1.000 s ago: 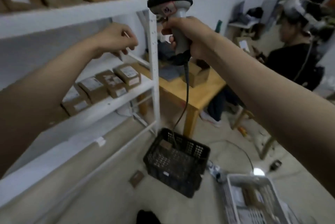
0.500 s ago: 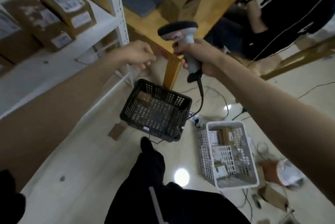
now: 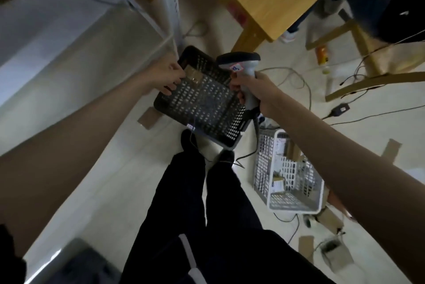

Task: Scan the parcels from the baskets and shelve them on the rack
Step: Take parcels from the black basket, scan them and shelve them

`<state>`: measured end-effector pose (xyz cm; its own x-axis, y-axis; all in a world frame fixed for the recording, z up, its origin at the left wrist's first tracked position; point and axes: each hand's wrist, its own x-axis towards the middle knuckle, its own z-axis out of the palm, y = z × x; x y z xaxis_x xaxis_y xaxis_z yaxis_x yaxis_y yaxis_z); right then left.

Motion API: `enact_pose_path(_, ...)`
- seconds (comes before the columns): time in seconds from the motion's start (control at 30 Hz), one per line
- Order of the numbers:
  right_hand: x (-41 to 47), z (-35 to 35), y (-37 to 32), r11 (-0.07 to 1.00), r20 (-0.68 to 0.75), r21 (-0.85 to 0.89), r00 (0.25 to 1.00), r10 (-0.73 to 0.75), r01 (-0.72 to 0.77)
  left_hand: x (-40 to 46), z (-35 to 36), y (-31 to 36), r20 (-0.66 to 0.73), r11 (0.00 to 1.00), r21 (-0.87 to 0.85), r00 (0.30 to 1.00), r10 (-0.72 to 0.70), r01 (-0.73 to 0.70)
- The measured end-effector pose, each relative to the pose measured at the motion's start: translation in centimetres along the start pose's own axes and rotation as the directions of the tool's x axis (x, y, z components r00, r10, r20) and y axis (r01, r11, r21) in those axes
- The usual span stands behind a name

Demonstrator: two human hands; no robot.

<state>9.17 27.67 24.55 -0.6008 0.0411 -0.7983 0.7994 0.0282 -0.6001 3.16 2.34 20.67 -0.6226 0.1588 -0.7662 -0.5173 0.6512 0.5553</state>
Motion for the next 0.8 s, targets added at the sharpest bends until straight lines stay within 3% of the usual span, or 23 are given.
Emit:
enact_pose_path(0.4,19.9,-0.2,9.5,0.953,0.11,0.055,0.951,0.289,-0.296,11.1,10.9,-10.7,-0.037,0.933,-0.248,0.96,-0.278,0.261)
enact_pose_path(0.8,39.7,1.2,19.3,0.955,0.187,0.04,0.941,0.281,-0.293,31.2,19.7,-17.8,-0.15,0.856,-0.496,0.957,-0.247,0.144)
